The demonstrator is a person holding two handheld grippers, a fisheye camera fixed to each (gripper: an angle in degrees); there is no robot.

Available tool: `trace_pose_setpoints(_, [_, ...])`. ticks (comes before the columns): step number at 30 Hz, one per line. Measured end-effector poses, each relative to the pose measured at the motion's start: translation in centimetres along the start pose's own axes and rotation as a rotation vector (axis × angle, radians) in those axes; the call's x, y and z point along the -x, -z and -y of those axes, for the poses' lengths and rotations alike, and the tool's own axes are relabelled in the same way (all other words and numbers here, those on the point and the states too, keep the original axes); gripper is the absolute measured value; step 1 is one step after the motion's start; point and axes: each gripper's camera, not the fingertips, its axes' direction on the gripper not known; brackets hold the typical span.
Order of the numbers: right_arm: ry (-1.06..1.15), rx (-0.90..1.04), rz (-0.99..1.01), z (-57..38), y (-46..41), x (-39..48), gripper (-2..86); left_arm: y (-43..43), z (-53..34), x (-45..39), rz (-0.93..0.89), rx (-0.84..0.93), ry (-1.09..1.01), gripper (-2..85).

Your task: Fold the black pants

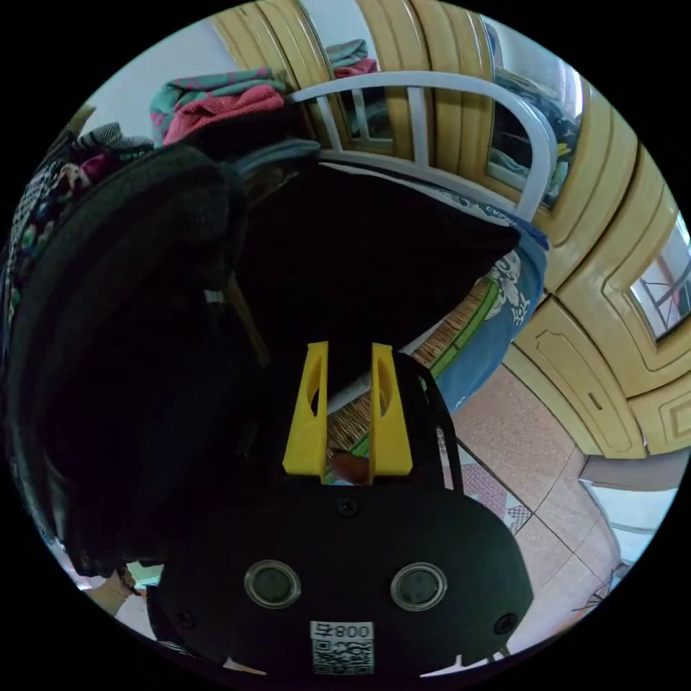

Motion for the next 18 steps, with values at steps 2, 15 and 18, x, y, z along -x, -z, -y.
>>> trace_pose_setpoints(2, [0.000, 0.007, -0.005, 0.5, -0.3, -0.2, 7.1, -0.3, -1.2, 1.7, -0.024, 0.005, 0.010, 0.1])
trace_pose_setpoints(15, [-0.260, -0.095, 0.459, 1.1, 4.9, -10.6, 0.9, 2.0, -7.8, 8.6, -0.099, -0.064, 0.003, 0.1])
trace_pose_setpoints(18, [-0.301, -0.159, 0.628, 0.4, 7.2, -13.3, 0.7, 2.8, -10.1, 10.5, -0.128, -0.086, 0.018, 0.1])
